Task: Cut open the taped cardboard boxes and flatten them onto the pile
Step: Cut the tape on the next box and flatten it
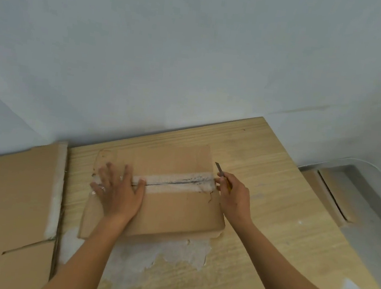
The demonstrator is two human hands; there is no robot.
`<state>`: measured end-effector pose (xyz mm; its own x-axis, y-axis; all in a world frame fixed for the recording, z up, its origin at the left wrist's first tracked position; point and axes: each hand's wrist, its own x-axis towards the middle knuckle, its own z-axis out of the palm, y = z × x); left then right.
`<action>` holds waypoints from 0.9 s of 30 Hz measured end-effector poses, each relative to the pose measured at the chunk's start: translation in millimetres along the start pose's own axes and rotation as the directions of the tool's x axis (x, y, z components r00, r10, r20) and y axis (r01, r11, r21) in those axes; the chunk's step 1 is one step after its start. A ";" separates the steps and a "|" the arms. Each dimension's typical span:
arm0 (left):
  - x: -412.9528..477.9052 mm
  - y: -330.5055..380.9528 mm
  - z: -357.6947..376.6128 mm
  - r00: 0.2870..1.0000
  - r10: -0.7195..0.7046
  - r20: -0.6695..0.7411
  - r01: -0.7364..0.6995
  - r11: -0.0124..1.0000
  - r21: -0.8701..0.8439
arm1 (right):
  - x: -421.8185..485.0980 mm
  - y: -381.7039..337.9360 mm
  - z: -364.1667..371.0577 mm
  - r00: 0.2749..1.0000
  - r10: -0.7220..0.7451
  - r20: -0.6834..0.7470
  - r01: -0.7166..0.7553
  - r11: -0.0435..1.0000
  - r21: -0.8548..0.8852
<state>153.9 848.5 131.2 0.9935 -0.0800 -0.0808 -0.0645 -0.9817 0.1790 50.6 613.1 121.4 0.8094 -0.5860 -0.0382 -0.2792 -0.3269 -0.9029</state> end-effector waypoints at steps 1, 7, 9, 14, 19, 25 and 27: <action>-8.7 12.5 2.8 0.997 0.079 0.017 -0.079 0.997 0.001 | 1.7 2.6 -4.5 0.999 0.036 0.006 -0.036 0.999 0.029; -70.2 76.7 31.1 0.892 0.443 0.089 -0.446 0.895 0.005 | 18.8 9.5 -21.1 0.979 0.143 0.147 -0.119 0.979 -0.166; -75.9 84.8 37.3 0.882 0.468 0.051 -0.468 0.884 -0.002 | 23.2 8.8 -20.3 0.968 0.143 0.205 -0.100 0.973 -0.207; -72.0 86.4 40.0 0.874 0.486 0.019 -0.486 0.874 0.003 | 33.7 3.1 -17.6 0.945 0.122 0.304 -0.066 0.980 -0.189; -73.6 84.3 45.8 0.869 0.494 -0.019 -0.494 0.869 -0.007 | 40.5 8.4 -25.1 0.922 0.084 0.378 -0.046 0.993 -0.110; -71.6 88.7 47.1 0.877 0.478 -0.043 -0.478 0.878 -0.007 | 48.8 9.6 -27.4 0.893 0.028 0.450 0.029 0.993 -0.118; -71.0 90.1 47.1 0.884 0.465 -0.050 -0.467 0.884 -0.023 | 49.7 9.1 -31.7 0.873 0.013 0.487 0.053 0.991 -0.123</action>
<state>73.2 757.6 107.0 0.8526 -0.5191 0.0607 -0.5188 -0.8265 0.2186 72.0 557.5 124.9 0.9548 -0.1552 -0.2535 -0.2967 -0.4462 -0.8443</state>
